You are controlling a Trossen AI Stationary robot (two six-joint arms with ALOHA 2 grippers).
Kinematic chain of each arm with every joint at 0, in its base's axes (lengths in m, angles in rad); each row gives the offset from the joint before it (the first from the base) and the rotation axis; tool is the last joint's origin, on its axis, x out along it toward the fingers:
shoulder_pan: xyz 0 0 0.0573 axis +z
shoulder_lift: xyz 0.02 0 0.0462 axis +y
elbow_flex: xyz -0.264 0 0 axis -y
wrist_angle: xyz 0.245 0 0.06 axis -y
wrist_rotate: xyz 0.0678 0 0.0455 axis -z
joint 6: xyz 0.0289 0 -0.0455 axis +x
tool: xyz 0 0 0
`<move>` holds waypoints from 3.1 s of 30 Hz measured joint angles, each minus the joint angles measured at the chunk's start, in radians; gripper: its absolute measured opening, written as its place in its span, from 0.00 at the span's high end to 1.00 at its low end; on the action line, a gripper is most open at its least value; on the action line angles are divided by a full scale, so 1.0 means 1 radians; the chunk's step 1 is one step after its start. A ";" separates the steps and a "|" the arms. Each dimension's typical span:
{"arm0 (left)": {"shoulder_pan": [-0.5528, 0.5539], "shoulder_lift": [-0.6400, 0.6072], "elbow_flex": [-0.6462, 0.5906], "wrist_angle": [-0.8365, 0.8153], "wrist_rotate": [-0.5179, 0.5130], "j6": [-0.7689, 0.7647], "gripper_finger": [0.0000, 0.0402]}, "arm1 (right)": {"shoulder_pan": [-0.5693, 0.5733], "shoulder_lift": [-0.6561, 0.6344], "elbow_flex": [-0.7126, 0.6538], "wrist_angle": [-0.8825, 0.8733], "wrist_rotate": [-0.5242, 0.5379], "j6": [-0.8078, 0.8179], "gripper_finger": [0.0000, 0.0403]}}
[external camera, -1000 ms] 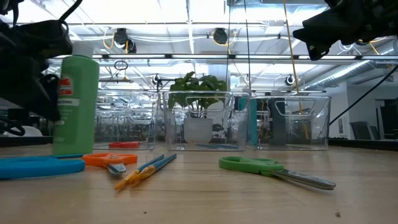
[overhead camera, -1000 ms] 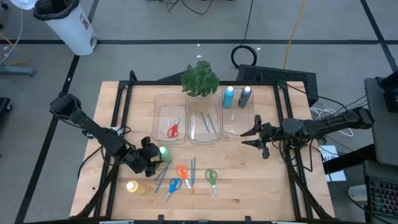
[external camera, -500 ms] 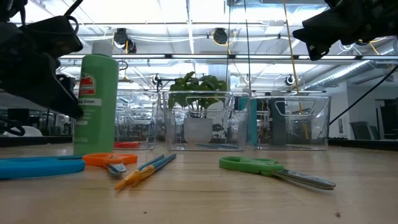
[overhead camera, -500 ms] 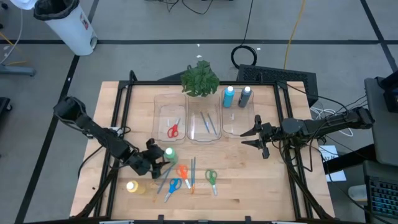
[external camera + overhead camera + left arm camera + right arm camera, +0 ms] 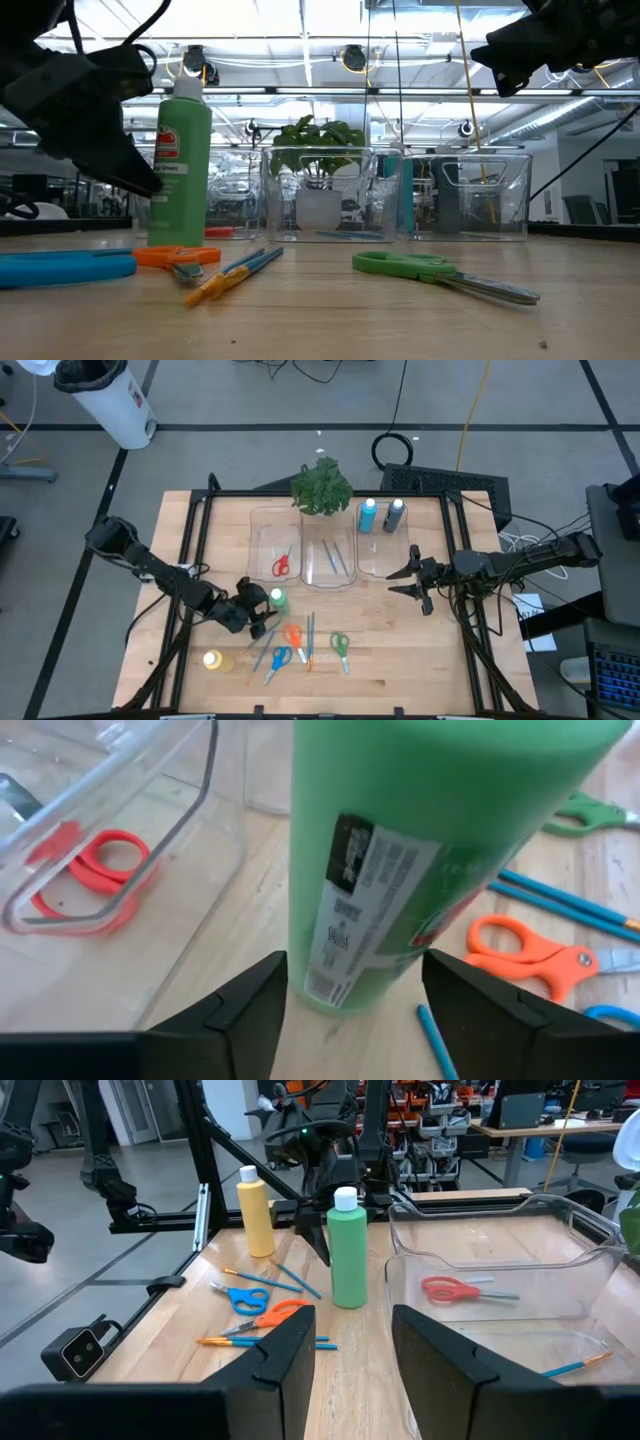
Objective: Pick & Place Paint Supplies
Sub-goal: Put the green paint bottle into the right transparent bin
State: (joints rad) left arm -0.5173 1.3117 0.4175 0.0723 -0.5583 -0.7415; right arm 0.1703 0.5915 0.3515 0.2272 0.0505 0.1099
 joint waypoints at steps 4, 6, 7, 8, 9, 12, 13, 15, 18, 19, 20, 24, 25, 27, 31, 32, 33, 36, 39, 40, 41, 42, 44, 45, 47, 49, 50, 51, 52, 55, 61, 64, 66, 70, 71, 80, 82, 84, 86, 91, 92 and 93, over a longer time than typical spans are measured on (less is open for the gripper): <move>0.009 0.000 0.000 0.017 0.001 -0.019 0.32 | 0.000 0.000 0.000 0.000 0.000 -0.002 0.69; 0.012 0.000 0.000 0.030 0.003 -0.020 0.27 | 0.000 0.000 0.000 0.000 0.000 -0.002 0.69; 0.013 0.000 0.000 0.046 0.009 -0.006 0.26 | 0.000 0.000 0.000 0.000 0.000 -0.002 0.69; 0.013 0.000 0.000 0.065 0.017 0.014 0.24 | 0.000 0.000 0.000 0.000 0.000 -0.002 0.69; 0.013 0.000 0.000 0.079 0.023 0.038 0.23 | 0.000 0.000 0.000 0.000 0.000 -0.002 0.69; 0.013 0.000 0.000 0.130 0.028 0.110 0.20 | 0.000 0.000 0.000 0.000 0.000 -0.002 0.69; 0.012 0.000 0.000 0.145 0.028 0.133 0.20 | 0.000 0.000 0.000 0.000 0.000 -0.002 0.69; 0.012 0.000 0.000 0.162 0.029 0.182 0.20 | 0.000 0.000 0.000 0.000 0.000 -0.002 0.69; 0.012 0.000 0.000 0.183 0.028 0.236 0.23 | 0.000 0.000 0.000 0.000 0.000 -0.002 0.69; 0.012 0.002 0.000 0.186 0.028 0.246 0.24 | 0.000 0.000 0.000 0.000 0.000 -0.002 0.69; 0.012 0.010 0.000 0.197 0.027 0.253 0.25 | 0.000 0.000 0.000 0.000 0.000 -0.002 0.69; 0.012 0.070 0.000 0.284 0.026 0.267 0.28 | 0.000 0.000 0.000 0.000 0.000 -0.002 0.69; 0.013 0.089 0.000 0.310 0.027 0.272 0.28 | 0.000 0.000 0.000 0.000 0.000 -0.002 0.69; 0.018 0.127 0.000 0.356 0.026 0.295 0.30 | 0.000 0.000 0.000 0.001 0.000 -0.002 0.69; 0.028 0.170 0.000 0.403 0.026 0.306 0.32 | 0.000 0.000 0.000 0.001 0.000 -0.001 0.69; 0.031 0.177 0.000 0.405 0.026 0.313 0.32 | 0.000 0.000 0.000 0.001 0.000 -0.001 0.69; 0.035 0.182 0.000 0.405 0.027 0.316 0.33 | 0.000 0.000 0.000 0.001 0.000 0.000 0.69; 0.042 0.188 0.000 0.407 0.027 0.319 0.38 | 0.000 0.000 0.000 0.001 0.000 0.000 0.69; 0.047 0.187 0.000 0.411 0.026 0.311 0.46 | 0.000 0.000 0.000 0.001 0.000 0.000 0.69; 0.047 0.183 0.000 0.416 0.027 0.304 0.48 | 0.000 0.000 0.000 0.001 0.000 0.000 0.69; 0.047 0.177 0.000 0.426 0.030 0.300 0.51 | 0.000 0.000 0.000 0.000 0.000 0.000 0.69; 0.047 0.168 0.002 0.440 0.033 0.296 0.53 | 0.000 0.000 0.000 0.001 0.000 0.000 0.69; 0.047 0.144 0.025 0.449 0.035 0.296 0.57 | 0.000 0.000 0.000 0.001 0.000 0.001 0.69; 0.047 0.129 0.041 0.450 0.035 0.304 0.58 | 0.000 0.000 0.000 0.001 0.000 0.001 0.69; 0.047 0.104 0.078 0.431 0.034 0.325 0.60 | 0.000 0.000 0.000 0.001 0.000 0.001 0.69; 0.049 0.093 0.134 0.392 0.034 0.361 0.60 | 0.000 0.000 0.000 0.001 0.000 0.002 0.69; 0.051 0.090 0.166 0.362 0.034 0.383 0.60 | 0.000 0.000 0.000 0.001 0.000 0.002 0.69; 0.053 0.089 0.204 0.329 0.034 0.407 0.60 | 0.000 0.000 0.000 0.001 0.000 0.002 0.69; 0.056 0.089 0.244 0.287 0.034 0.429 0.60 | 0.000 0.000 0.000 0.002 0.000 0.002 0.69; 0.081 0.108 0.357 0.164 0.031 0.461 0.60 | 0.000 0.000 0.000 0.013 0.000 0.002 0.69; 0.146 0.187 0.484 0.088 0.014 0.481 0.61 | 0.010 0.015 0.000 0.042 -0.002 0.002 0.69; 0.177 0.253 0.527 0.088 0.046 0.500 0.59 | 0.020 0.023 -0.001 0.046 -0.003 0.002 0.69; 0.195 0.303 0.556 0.079 0.074 0.513 0.58 | 0.024 0.036 0.000 0.065 -0.003 0.002 0.69; 0.223 0.407 0.640 0.090 0.130 0.522 0.59 | 0.024 0.051 0.000 0.094 -0.002 0.002 0.69; 0.230 0.434 0.664 0.085 0.135 0.522 0.59 | 0.024 0.054 0.000 0.095 -0.002 0.002 0.69; 0.272 0.611 0.830 0.092 0.193 0.545 0.58 | 0.027 0.104 -0.001 0.119 -0.002 0.023 0.69; 0.282 0.632 0.847 0.088 0.192 0.524 0.58 | 0.038 0.134 0.001 0.160 -0.001 -0.006 0.67; 0.289 0.650 0.865 0.085 0.192 0.520 0.58 | 0.060 0.163 -0.001 0.187 -0.001 -0.040 0.63; 0.291 0.655 0.872 0.086 0.191 0.529 0.58 | 0.081 0.208 0.000 0.252 -0.002 -0.069 0.57; 0.288 0.666 0.883 0.099 0.204 0.532 0.58 | 0.103 0.322 0.001 0.436 0.021 -0.099 0.41; 0.288 0.666 0.883 0.105 0.215 0.532 0.58 | 0.103 0.342 0.000 0.462 0.037 -0.102 0.39; 0.289 0.666 0.883 0.106 0.221 0.533 0.58 | 0.103 0.367 0.000 0.499 0.063 -0.106 0.37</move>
State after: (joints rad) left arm -0.2287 1.9778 1.3010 0.1783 -0.3371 -0.2085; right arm 0.2733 0.9586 0.3511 0.7263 0.1131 0.0043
